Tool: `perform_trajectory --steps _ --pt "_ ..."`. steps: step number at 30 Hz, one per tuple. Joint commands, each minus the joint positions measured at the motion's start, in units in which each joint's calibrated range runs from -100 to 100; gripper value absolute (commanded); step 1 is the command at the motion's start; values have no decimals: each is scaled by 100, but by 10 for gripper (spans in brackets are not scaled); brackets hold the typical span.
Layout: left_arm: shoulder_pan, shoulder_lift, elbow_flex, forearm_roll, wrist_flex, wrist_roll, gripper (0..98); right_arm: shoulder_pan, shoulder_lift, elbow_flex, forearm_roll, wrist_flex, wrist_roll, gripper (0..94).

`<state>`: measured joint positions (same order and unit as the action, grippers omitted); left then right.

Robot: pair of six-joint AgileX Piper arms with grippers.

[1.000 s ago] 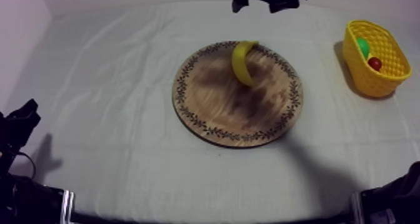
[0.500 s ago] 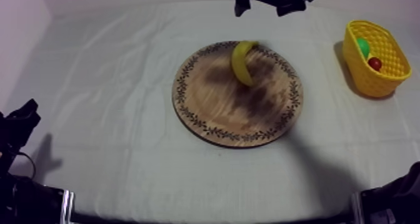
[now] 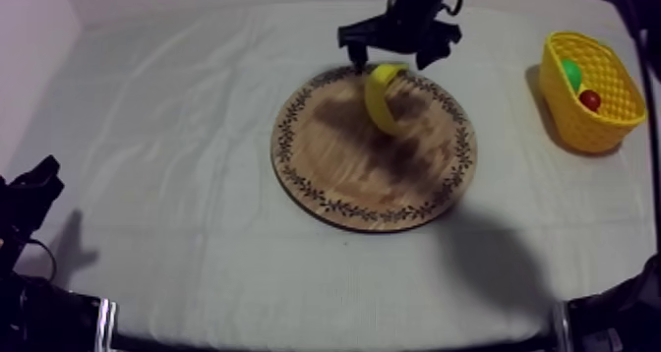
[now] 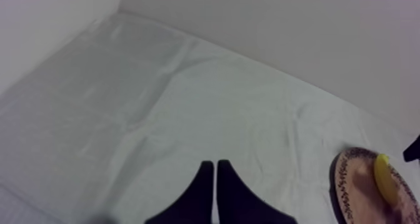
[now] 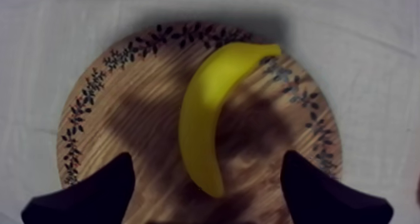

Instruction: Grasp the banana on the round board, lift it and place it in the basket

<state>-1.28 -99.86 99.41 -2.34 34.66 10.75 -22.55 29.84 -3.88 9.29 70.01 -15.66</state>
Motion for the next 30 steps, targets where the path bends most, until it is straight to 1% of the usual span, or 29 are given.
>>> perform_trajectory --steps 1,6,13,16,19,21,24,27,30 --pt "1 3 4 2 2 2 1 -37 316 -57 -8 7 -40 811" --pt "1 3 4 2 2 2 1 -79 762 -239 -17 -30 -84 812" --pt "1 3 4 2 2 2 1 -3 1300 -542 -7 -65 -65 811" --pt "1 3 4 2 2 2 1 23 1481 -665 -25 -111 -10 783" --pt "1 3 4 2 2 2 1 67 1577 -724 -142 -242 134 691" --pt "1 3 4 2 2 2 1 96 1572 -697 -217 -354 209 584" --pt "1 3 4 2 2 2 1 114 1516 -607 -235 -493 244 457" --pt "1 3 4 2 2 2 1 100 1482 -541 -188 -566 216 373" --pt "1 3 4 2 2 2 1 61 1475 -519 -143 -592 196 321"
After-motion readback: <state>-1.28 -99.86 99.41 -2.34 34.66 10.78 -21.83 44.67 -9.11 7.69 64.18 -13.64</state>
